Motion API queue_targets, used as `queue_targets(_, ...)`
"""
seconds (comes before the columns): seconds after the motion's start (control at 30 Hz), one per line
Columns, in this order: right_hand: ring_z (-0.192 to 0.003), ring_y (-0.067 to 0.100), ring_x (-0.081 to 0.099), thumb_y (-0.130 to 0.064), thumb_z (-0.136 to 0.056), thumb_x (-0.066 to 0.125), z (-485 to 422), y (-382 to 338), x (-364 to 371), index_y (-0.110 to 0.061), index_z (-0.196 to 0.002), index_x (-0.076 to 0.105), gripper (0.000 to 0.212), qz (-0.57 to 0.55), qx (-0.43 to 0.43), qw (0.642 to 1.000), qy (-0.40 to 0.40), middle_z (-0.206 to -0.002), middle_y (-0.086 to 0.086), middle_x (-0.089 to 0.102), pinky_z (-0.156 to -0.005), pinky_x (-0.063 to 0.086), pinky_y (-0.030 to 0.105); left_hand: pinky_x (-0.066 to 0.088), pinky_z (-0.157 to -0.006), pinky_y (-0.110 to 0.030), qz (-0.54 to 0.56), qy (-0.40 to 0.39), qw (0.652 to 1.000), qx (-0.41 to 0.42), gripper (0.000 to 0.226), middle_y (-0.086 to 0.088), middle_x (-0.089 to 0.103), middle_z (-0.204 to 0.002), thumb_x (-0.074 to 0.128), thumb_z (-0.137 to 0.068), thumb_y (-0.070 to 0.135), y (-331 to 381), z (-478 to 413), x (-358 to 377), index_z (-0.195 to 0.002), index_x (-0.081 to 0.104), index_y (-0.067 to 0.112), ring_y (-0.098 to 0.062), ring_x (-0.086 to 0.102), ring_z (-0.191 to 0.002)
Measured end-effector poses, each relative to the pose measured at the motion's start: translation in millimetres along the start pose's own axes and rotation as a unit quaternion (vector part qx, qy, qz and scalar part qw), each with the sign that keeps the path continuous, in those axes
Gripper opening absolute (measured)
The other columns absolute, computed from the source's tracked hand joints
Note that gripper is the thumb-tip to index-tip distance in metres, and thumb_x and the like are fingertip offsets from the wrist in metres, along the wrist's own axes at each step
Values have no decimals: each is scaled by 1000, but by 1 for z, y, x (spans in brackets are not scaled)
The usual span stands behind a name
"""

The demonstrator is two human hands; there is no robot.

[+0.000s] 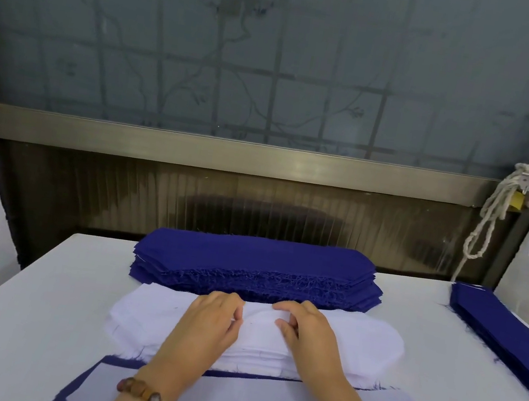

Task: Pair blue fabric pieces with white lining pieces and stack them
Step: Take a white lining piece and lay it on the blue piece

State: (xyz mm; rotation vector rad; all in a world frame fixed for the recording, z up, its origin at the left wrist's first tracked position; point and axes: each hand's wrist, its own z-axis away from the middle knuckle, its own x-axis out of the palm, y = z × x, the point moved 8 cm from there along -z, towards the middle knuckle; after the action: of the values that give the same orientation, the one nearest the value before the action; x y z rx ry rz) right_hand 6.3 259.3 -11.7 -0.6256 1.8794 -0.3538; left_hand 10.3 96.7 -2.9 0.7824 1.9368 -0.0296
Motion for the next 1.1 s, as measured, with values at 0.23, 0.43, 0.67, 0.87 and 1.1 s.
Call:
queue_targets(0.23, -75, 3, 41, -19, -95, 58, 1, 0, 0, -29, -115, 60, 22, -4, -3, 1000, 1, -84, -17, 38, -70, 37, 13, 34, -85, -20, 62, 30, 998, -8, 6, 24, 51, -93, 57, -94, 35, 1, 5, -12, -97, 51, 36, 0, 45, -92)
queue_targets(0.43, -65, 4, 47, -19, -94, 59, 4, -1, -2, -31, -104, 53, 17, -15, 6, 1000, 20, -92, -13, 41, -61, 41, 15, 33, -96, -30, -23, 77, 996, -45, 22, 17, 51, -88, 73, -85, 27, 0, 4, -24, -104, 64, 32, -12, 53, -89)
queue_targets(0.67, -64, 4, 44, -25, -92, 64, 5, -1, -3, -23, -97, 56, 10, -4, 18, 998, 56, -94, -14, 38, -57, 34, 8, 38, -97, -40, -106, 107, 988, -21, 32, 14, 61, -68, 92, -58, 27, 10, 3, -44, -65, 61, 29, -14, 62, -74)
queue_targets(0.87, -61, 5, 45, -18, -84, 74, 10, -1, -8, -15, -80, 60, 14, -31, 20, 995, 97, -81, -13, 40, -58, 39, 17, 33, -104, -42, -116, 87, 989, -38, 21, 16, 64, -75, 88, -65, 37, 5, 3, -42, -63, 68, 31, -12, 63, -86)
queue_targets(1.1, -65, 6, 45, -15, -88, 70, 10, 0, -10, -13, -88, 75, 5, -53, 16, 991, 118, -80, -2, 43, -63, 38, 17, 45, -92, -44, -159, 80, 984, -16, 25, 8, 60, -67, 97, -49, 30, 8, -2, -41, -63, 76, 31, -14, 63, -70)
